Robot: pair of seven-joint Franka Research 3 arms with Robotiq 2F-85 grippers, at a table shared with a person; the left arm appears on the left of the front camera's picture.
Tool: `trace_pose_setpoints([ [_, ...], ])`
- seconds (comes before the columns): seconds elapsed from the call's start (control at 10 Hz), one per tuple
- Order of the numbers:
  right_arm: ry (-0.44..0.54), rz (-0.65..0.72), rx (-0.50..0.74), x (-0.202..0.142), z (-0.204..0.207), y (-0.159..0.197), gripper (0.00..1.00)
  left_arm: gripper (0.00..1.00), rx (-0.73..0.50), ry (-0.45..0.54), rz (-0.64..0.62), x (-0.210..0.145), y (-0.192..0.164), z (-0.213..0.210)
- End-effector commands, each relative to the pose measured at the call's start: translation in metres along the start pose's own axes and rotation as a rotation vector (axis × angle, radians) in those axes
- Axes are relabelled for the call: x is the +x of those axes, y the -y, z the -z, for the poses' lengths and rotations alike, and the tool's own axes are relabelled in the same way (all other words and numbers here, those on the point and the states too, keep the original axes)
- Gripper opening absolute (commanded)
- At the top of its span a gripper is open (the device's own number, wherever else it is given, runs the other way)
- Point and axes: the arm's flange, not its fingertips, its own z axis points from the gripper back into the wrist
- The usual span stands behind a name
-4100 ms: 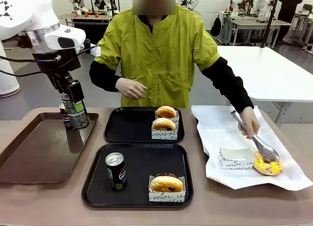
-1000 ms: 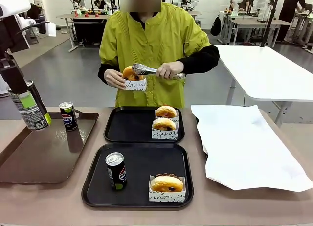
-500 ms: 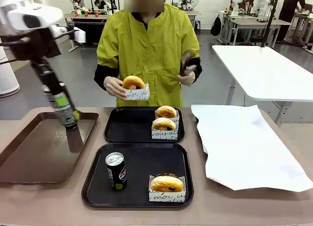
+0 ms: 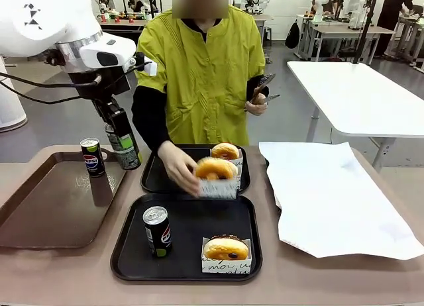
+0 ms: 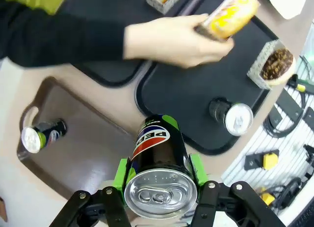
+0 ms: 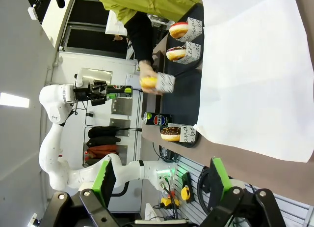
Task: Set up donuts and drinks on trays.
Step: Pick up one Pepsi coke from the Handle tray and place it on the Flat Tray without a Pepsi coke.
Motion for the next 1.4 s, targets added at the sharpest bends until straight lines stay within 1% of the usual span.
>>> trace_pose_setpoints([
  [0.0, 0.006, -0.015, 0.021, 0.002, 0.000, 0.000, 1.00, 0.59, -0.064, -0.039, 0.068, -0.069, 0.013, -0.064],
  [0.1, 0.006, -0.015, 0.021, 0.002, 0.000, 0.000, 1.00, 0.59, -0.066, -0.011, 0.100, -0.105, 0.023, -0.090],
  [0.2, 0.006, -0.015, 0.021, 0.002, 0.000, 0.000, 1.00, 0.59, -0.046, 0.004, 0.116, -0.123, 0.029, -0.101],
  [0.3, 0.006, -0.015, 0.021, 0.002, 0.000, 0.000, 1.00, 0.59, -0.042, -0.002, 0.120, -0.124, 0.028, -0.102],
  [0.4, 0.006, -0.015, 0.021, 0.002, 0.000, 0.000, 1.00, 0.59, -0.038, -0.017, 0.094, -0.123, 0.026, -0.099],
  [0.5, 0.006, -0.015, 0.021, 0.002, 0.000, 0.000, 1.00, 0.59, -0.014, -0.040, 0.035, -0.123, 0.025, -0.098],
  [0.6, 0.006, -0.015, 0.021, 0.002, 0.000, 0.000, 1.00, 0.59, -0.051, -0.012, 0.092, -0.140, 0.034, -0.116],
  [1.0, 0.006, -0.015, 0.021, 0.002, 0.000, 0.000, 1.00, 0.59, -0.051, -0.012, 0.092, -0.140, 0.034, -0.116],
  [1.1, 0.006, -0.015, 0.021, 0.002, 0.000, 0.000, 1.00, 0.59, -0.047, -0.023, 0.083, -0.138, 0.034, -0.111],
  [1.2, 0.006, -0.015, 0.021, 0.002, 0.000, 0.000, 1.00, 0.59, -0.027, -0.009, 0.082, -0.104, 0.031, -0.097],
  [1.3, 0.006, -0.015, 0.021, 0.002, 0.000, 0.000, 1.00, 0.59, -0.020, -0.008, 0.046, -0.064, 0.022, -0.078],
])
